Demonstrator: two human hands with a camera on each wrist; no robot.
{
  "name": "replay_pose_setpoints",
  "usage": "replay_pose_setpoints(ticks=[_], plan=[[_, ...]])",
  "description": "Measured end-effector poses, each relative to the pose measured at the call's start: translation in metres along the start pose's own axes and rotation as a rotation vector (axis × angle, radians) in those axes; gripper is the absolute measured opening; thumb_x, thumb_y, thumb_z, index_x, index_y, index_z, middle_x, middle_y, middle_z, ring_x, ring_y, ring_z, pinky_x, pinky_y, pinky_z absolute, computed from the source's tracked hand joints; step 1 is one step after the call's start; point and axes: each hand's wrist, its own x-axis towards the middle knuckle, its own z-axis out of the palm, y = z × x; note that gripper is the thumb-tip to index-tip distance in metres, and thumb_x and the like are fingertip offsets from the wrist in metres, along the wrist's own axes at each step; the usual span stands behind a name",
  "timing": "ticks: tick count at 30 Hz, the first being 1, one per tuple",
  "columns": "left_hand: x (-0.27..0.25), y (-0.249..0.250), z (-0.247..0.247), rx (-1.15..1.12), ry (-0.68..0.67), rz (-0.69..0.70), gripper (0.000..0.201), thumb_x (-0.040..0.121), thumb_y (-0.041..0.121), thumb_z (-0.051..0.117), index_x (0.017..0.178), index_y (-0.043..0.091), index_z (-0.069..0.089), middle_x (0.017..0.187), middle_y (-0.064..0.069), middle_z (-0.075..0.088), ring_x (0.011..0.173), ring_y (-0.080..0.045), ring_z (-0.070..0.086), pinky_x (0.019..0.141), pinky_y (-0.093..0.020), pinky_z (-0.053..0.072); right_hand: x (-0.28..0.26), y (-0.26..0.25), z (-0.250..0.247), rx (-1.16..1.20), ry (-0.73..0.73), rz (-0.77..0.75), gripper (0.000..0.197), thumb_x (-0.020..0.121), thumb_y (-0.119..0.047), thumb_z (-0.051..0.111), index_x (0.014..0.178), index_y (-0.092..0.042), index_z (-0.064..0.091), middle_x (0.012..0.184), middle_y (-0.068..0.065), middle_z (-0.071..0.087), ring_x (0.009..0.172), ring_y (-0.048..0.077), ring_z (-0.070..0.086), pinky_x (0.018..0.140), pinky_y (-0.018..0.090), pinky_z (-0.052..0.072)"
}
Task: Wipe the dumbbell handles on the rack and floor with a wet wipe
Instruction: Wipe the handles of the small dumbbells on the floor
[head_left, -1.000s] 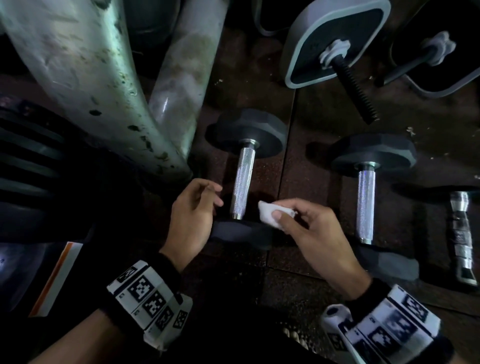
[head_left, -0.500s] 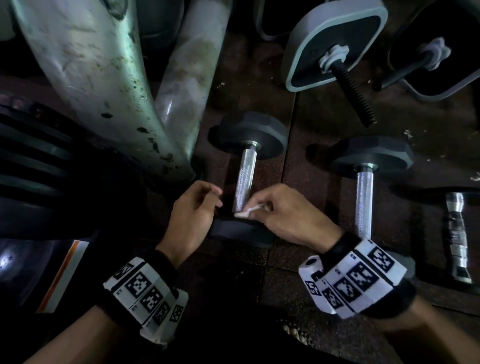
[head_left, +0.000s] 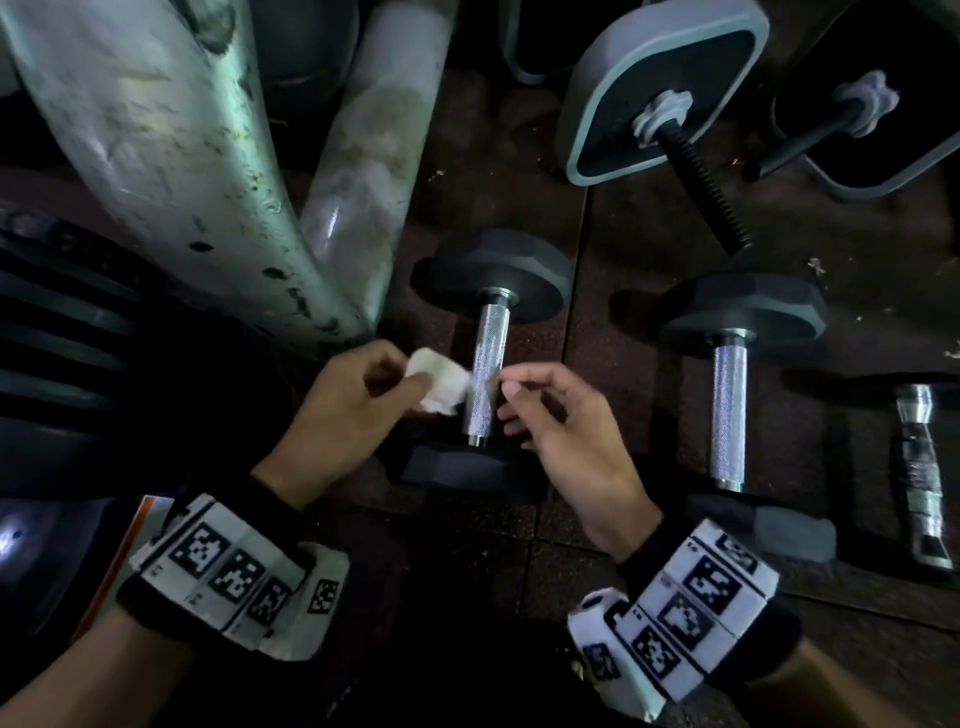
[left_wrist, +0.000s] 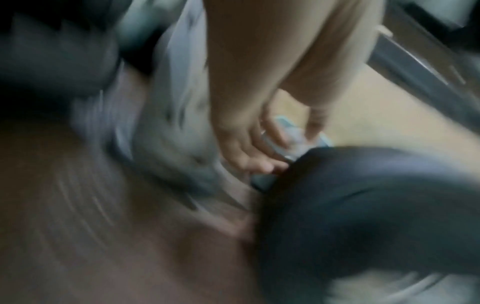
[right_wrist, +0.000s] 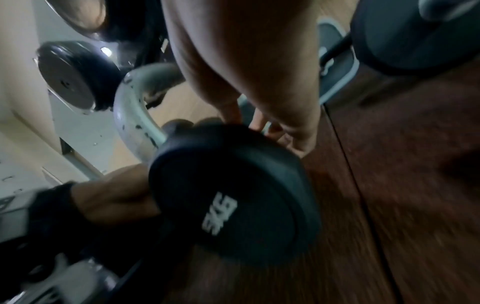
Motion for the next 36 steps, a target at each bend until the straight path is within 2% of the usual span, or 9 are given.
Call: replay_pose_setpoints(ticks=[3,10,13,17,23,27,29,33,36], plan=[[0.005,-0.017,-0.002,0.326,-0.029,-0.035,0.018,0.083,0.010,0.076,0.084,0.023,0.064,0.078,0.006,0.070,0.076,-0.006,0.065,0.080,-0.026,0.050,-0.006,0.020,0.009,0.013,0.083,0.028,0.019,0.101,-0.027,0.056,0.101,-0.014,0.069,0.075,-0.006,0.065,0.072,0.000,0.060,0.072,0.014,0.046],[0.012,-0.004,0.005,-0.143,-0.643,-0.261,0.024,0.094,0.013,0.062,0.112,0.001,0.072,0.114,-0.011,0.073,0.107,-0.015,0.065,0.101,-0.030,0.046,-0.003,0.031,0.013,0.022,0.113,0.074,0.032,0.104,-0.043,0.046,0.095,-0.025,0.071,0.075,-0.002,0.066,0.080,0.011,0.065,0.089,0.036,0.051],[0.004,-0.007,0.009,-0.182,-0.522,-0.290,0.021,0.092,0.014,0.066,0.105,0.001,0.075,0.111,-0.019,0.072,0.109,-0.023,0.065,0.102,-0.041,0.045,-0.003,0.031,0.015,0.031,0.137,0.069,0.033,0.104,-0.041,0.047,0.093,-0.023,0.072,0.073,-0.002,0.066,0.077,0.010,0.064,0.088,0.037,0.050],[-0.009,0.000,0.011,-0.128,-0.308,-0.258,0.013,0.090,0.009,0.067,0.089,0.000,0.077,0.094,-0.022,0.074,0.083,-0.014,0.060,0.085,-0.032,0.042,-0.005,0.030,0.013,0.053,0.113,0.082,0.030,0.103,-0.042,0.051,0.095,-0.022,0.071,0.072,-0.006,0.065,0.078,0.008,0.062,0.085,0.035,0.050],[-0.021,0.038,-0.008,-0.023,-0.363,-0.130,0.015,0.093,0.014,0.065,0.089,0.008,0.078,0.087,-0.011,0.075,0.081,-0.006,0.065,0.080,-0.022,0.046,-0.013,0.017,0.005,0.032,-0.020,0.014,0.018,0.097,-0.039,0.061,0.105,-0.025,0.068,0.102,0.013,0.067,0.087,0.006,0.060,0.080,0.017,0.050],[-0.021,0.047,0.009,-0.044,-0.245,0.000,0.010,0.093,0.013,0.066,0.092,0.008,0.076,0.084,0.001,0.077,0.081,-0.007,0.072,0.076,-0.017,0.051,-0.007,0.011,-0.006,0.091,-0.159,0.005,0.020,0.099,-0.036,0.060,0.101,-0.019,0.070,0.108,0.009,0.071,0.104,0.020,0.064,0.098,0.035,0.049],[-0.016,0.038,0.018,-0.068,-0.079,0.012,0.004,0.091,0.016,0.070,0.091,0.013,0.074,0.079,0.001,0.076,0.076,-0.012,0.072,0.075,-0.026,0.053,-0.001,0.009,-0.011,0.016,-0.173,0.021,0.021,0.098,-0.037,0.062,0.089,-0.019,0.069,0.096,0.005,0.071,0.092,0.020,0.064,0.088,0.039,0.048],[-0.013,0.023,0.029,-0.055,0.140,-0.012,0.017,0.084,0.042,0.071,0.088,0.025,0.067,0.078,0.006,0.072,0.078,-0.013,0.070,0.081,-0.041,0.058,0.023,0.001,-0.013,0.146,0.072,0.024,0.014,0.104,-0.017,0.054,0.100,-0.006,0.061,0.085,0.011,0.074,0.068,0.016,0.068,0.060,0.024,0.051],[-0.010,0.014,0.041,-0.065,0.138,-0.089,0.008,0.087,0.037,0.066,0.083,0.030,0.064,0.079,0.005,0.070,0.079,-0.017,0.070,0.085,-0.046,0.056,0.050,0.008,-0.014,0.179,0.320,0.109,0.012,0.103,-0.013,0.054,0.102,-0.001,0.058,0.077,0.013,0.073,0.057,0.013,0.069,0.052,0.020,0.051]])
